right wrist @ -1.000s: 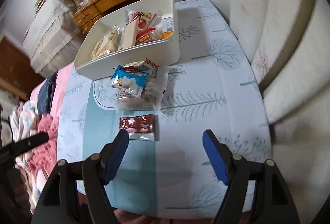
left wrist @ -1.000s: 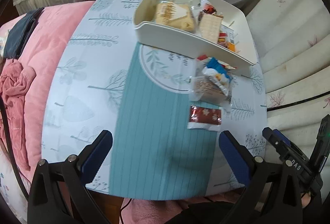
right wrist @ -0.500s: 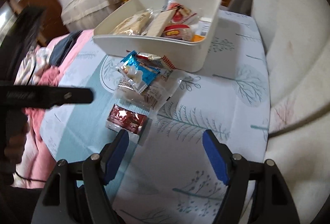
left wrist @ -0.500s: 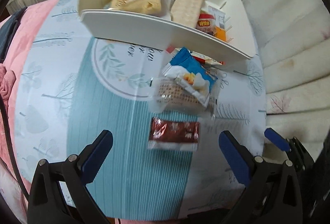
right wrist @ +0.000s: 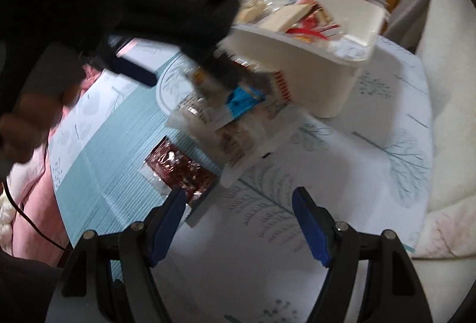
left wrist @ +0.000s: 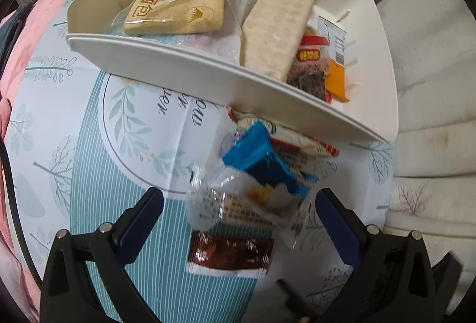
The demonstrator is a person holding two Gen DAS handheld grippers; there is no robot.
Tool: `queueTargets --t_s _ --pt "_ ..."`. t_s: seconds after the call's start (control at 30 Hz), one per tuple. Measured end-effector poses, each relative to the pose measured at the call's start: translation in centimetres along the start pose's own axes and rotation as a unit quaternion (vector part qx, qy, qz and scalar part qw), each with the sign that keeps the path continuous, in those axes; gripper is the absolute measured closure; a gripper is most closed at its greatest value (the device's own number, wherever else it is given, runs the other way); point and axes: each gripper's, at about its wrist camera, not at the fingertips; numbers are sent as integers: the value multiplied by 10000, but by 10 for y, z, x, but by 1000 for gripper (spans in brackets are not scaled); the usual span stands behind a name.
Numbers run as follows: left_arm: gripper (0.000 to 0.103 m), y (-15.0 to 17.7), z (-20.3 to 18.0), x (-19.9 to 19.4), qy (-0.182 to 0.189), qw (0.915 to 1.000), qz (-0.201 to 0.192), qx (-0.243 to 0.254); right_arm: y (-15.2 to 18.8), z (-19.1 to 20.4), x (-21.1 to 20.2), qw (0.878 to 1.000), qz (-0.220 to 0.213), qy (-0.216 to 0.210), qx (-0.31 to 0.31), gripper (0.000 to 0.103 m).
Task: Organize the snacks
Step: 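Grasp the blue-and-white wafer packet with the left tool while the right reaches the clear bag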
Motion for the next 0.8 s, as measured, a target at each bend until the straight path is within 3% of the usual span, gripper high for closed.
queueTargets --t_s 0.13,0.37,0.5,0.8 --pt "18 -5 6 5 138 9998 72 -130 2 15 17 9996 207 -108 -182 28" --pt "53 -11 10 8 620 9975 -111 -329 0 35 40 9995 273 99 -131 29" --pt "64 -14 11 6 662 9970 -228 -340 -2 46 45 9994 261 209 -103 29" --pt "69 -9 34 -7 806 9949 -322 -523 -1 64 54 9970 305 698 -122 29"
Point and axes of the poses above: each gripper's, at about its wrist camera, not at the fingertips, and x roughly the way its jaws point, z to its left, y to its underside, and after that the axes turned 15 degrees about x, right-handed
